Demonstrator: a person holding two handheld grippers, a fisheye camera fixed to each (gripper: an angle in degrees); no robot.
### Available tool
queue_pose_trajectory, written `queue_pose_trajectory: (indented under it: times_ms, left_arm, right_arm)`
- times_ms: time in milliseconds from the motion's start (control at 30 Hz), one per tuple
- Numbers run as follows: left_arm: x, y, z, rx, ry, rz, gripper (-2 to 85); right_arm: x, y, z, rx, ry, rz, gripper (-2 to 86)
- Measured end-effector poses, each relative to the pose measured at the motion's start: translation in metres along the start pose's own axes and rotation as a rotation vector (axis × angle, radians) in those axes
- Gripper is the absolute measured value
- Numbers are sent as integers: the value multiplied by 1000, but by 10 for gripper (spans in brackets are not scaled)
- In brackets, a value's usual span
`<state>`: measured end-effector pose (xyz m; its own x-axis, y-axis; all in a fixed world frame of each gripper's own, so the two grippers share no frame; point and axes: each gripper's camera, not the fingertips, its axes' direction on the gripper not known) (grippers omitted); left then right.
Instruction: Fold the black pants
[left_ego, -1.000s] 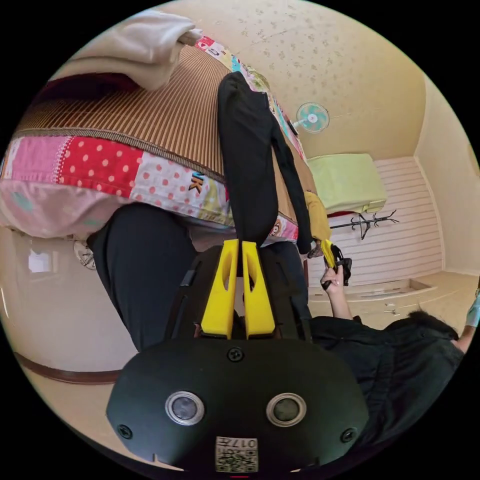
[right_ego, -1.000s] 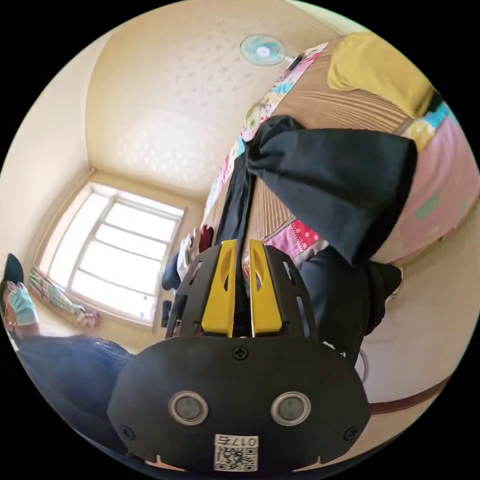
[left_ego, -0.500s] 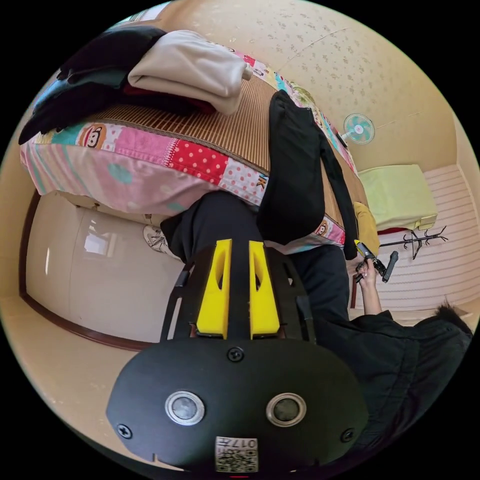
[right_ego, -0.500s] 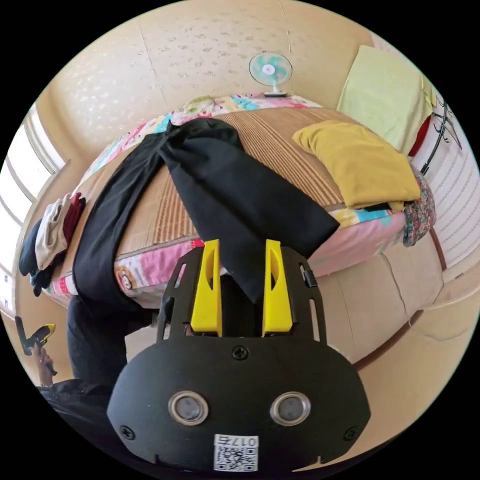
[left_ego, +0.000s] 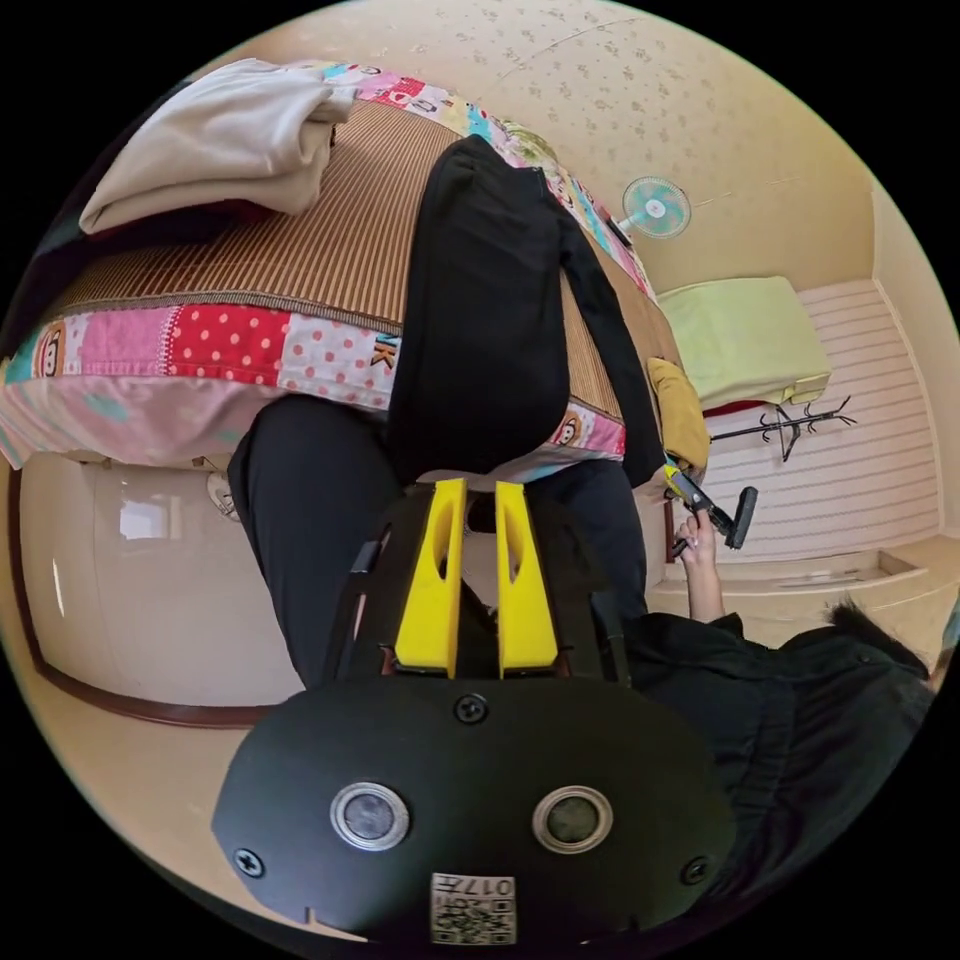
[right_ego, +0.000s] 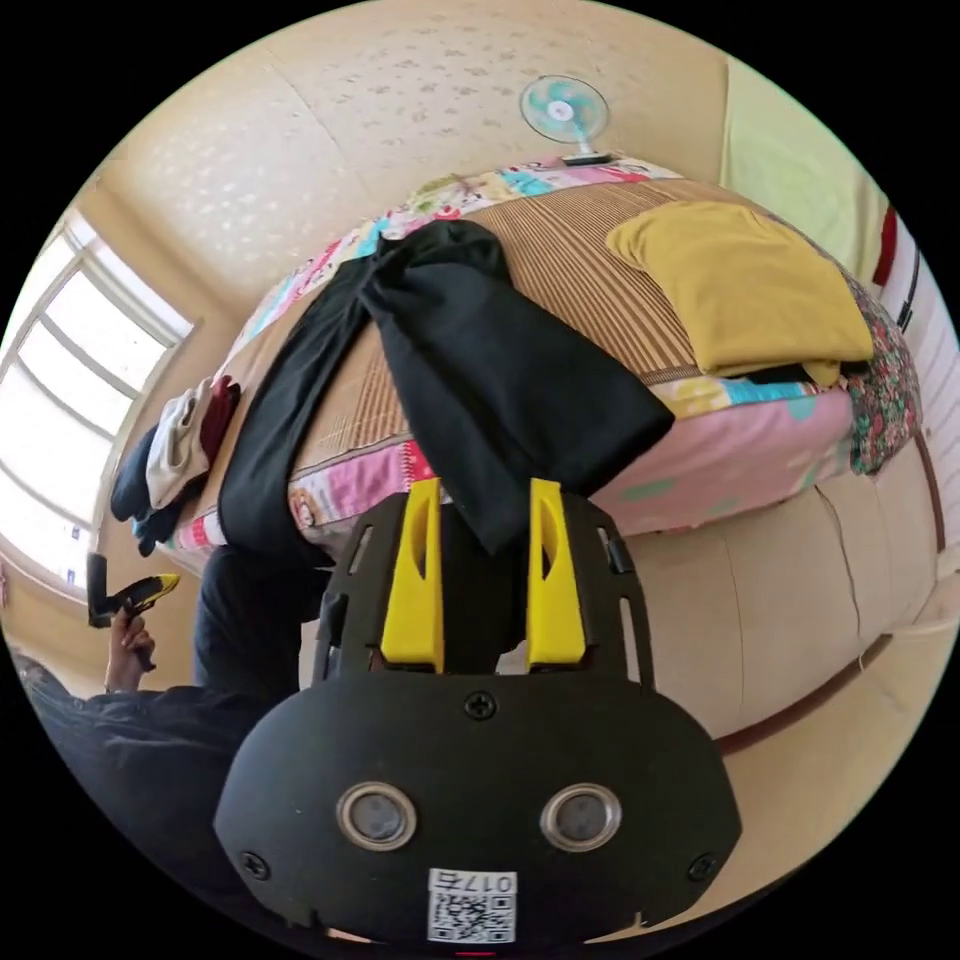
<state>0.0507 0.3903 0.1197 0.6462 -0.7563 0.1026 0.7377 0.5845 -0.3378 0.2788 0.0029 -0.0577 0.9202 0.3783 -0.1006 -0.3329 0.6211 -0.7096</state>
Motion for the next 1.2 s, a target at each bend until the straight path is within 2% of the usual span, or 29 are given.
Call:
queue_pose_trajectory:
  times_ms: [67, 100, 167, 233, 333, 400, 467, 533, 633, 700, 767, 833, 933, 1000, 1067, 1133, 1200]
  left_arm:
    - [19, 1, -11, 40, 9, 54, 62]
    - [25, 2, -14, 49, 3, 67, 62]
    - [42, 6, -26, 80, -21, 105, 62]
    - [50, 11, -35, 105, -20, 117, 61]
    - [53, 22, -48, 119, 25, 103, 58]
    - [56, 28, -56, 127, 64, 116, 58]
    - [61, 33, -62, 123, 51, 138, 60]
    - [65, 34, -60, 101, 13, 159, 63]
    - [63, 35, -47, 57, -32, 159, 65]
    - [61, 36, -39, 38, -8, 155, 65]
    - [63, 38, -33, 28, 17, 163, 65]
    - [67, 39, -27, 10, 5, 179, 66]
    - [69, 36, -15, -46, -11, 206, 66]
    - [70, 32, -9, -70, 13, 220, 66]
    - [76, 26, -5, -63, 57, 253, 68]
    - [80, 19, 1, -62, 102, 255, 74]
    - [87, 9, 5, -64, 209, 242, 89]
  right_arm:
    - [25, -1, 20, -34, 21, 118, 129]
    - [40, 1, 31, -52, -35, 192, 121]
    - [58, 7, 37, -22, -218, 291, 92]
    - [71, 23, 24, 120, -550, 345, 53]
    - [66, 46, -23, 354, -874, 223, 38]
    - [53, 51, -51, 358, -933, 82, 34]
    - [30, 58, -76, 301, -896, -87, 32]
    - [-8, 70, -79, 97, -784, -251, 28]
    - [-25, 102, -41, -153, -652, -272, 21]
    - [-20, 118, -28, -259, -672, -289, 18]
    - [-3, 125, -38, -200, -720, -263, 20]
    - [39, 124, -59, 2, -675, -102, 38]
    - [100, 117, -56, 144, -546, 188, 103]
    - [127, 118, -36, 157, -425, 272, 127]
    - [148, 118, 2, 35, -387, 329, 133]
    - [157, 130, 44, -79, -636, 359, 94]
    - [150, 146, 41, 23, -781, 363, 60]
